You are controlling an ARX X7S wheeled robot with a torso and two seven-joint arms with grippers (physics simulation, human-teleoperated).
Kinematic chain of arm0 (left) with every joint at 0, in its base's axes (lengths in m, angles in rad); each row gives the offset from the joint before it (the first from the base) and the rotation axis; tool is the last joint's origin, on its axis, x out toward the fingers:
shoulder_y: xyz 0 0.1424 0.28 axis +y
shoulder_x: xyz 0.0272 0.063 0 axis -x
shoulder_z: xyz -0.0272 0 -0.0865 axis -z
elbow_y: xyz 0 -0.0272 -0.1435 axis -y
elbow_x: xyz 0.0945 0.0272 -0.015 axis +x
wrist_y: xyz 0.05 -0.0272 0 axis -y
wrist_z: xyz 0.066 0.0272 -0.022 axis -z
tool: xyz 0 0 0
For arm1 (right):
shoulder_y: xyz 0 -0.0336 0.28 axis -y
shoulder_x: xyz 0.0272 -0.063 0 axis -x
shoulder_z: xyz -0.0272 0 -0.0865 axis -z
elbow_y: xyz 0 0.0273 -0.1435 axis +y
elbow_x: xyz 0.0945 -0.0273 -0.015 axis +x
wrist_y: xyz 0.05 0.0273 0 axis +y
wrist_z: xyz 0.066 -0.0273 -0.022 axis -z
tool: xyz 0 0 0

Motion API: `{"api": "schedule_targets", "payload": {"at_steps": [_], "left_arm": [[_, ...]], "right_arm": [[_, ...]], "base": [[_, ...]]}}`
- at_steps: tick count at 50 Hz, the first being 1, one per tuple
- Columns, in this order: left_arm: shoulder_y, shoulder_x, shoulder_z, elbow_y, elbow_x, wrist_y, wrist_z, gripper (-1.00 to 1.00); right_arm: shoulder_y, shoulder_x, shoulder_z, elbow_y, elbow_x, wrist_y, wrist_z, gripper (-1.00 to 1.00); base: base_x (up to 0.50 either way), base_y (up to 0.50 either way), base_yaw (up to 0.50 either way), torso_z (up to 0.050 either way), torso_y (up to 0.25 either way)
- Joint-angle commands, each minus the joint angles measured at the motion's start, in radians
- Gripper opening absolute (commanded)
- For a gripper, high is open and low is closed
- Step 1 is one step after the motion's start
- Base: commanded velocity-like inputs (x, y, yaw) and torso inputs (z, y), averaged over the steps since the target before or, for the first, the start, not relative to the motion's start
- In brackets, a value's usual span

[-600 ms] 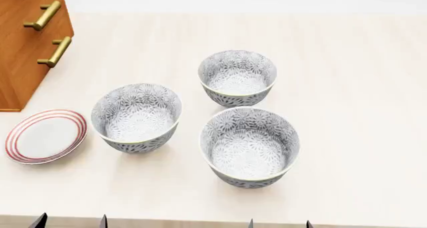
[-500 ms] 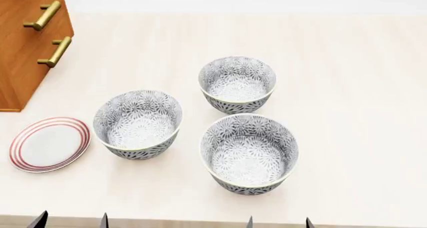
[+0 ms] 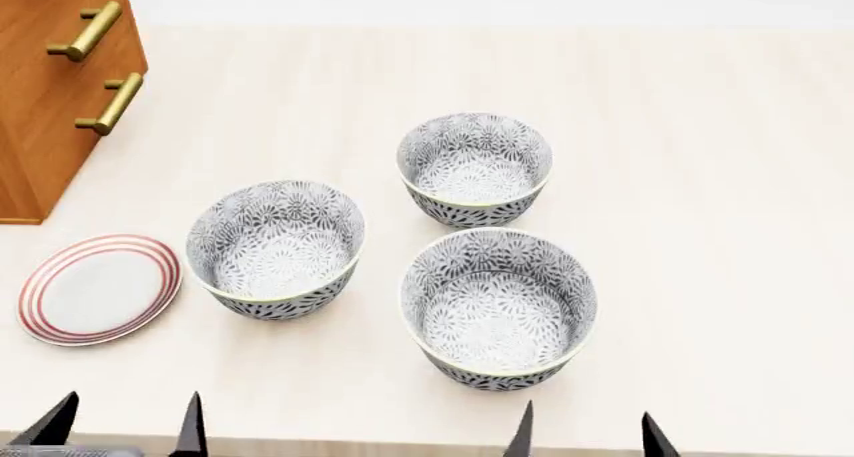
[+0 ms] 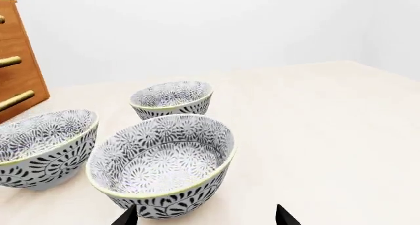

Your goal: Stack the bowl at the front on the bowl in the middle.

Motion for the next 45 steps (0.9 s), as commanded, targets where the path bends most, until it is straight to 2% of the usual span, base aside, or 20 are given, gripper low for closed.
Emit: {"api": "schedule_targets", "payload": {"at_steps": [1,6,10,14,18,27,41,45], "left_arm": [[-0.131,-0.046,-0.019,0.301,-0.09,-0.372,-0.044,1.0],[-0.232,-0.055,-0.03,0.413,-0.114,-0.514,-0.077,1.0],[-0.307,-0.056,-0.037,0.459,-0.115,-0.575,-0.107,1.0],[-0.378,-0.067,-0.044,0.495,-0.114,-0.615,-0.126,1.0],[-0.391,-0.071,-0.055,0.54,-0.127,-0.65,-0.133,1.0],[-0.362,-0.084,-0.058,0.565,-0.134,-0.628,-0.134,1.0],[-0.343,-0.092,-0.046,0.524,-0.128,-0.577,-0.141,1.0],[-0.34,-0.093,-0.042,0.51,-0.127,-0.565,-0.142,1.0]], "right_arm": [[0.116,0.058,0.029,-0.338,0.132,0.417,0.077,1.0],[0.237,0.078,0.037,-0.405,0.163,0.573,0.111,1.0],[0.303,0.09,0.044,-0.429,0.167,0.636,0.135,1.0],[0.375,0.094,0.092,-0.505,0.233,0.77,0.138,1.0],[0.405,0.096,0.098,-0.521,0.247,0.808,0.146,1.0],[0.375,0.101,0.074,-0.517,0.219,0.764,0.171,1.0],[0.352,0.121,0.012,-0.481,0.184,0.7,0.181,1.0],[0.35,0.115,0.004,-0.465,0.173,0.68,0.193,1.0]], "base": [[0.0,0.0,0.0,0.0,0.0],[0.0,0.0,0.0,0.0,0.0],[0.0,0.0,0.0,0.0,0.0],[0.0,0.0,0.0,0.0,0.0],[0.0,0.0,0.0,0.0,0.0],[0.0,0.0,0.0,0.0,0.0],[0.0,0.5,0.0,0.0,0.0],[0.0,0.0,0.0,0.0,0.0]]}}
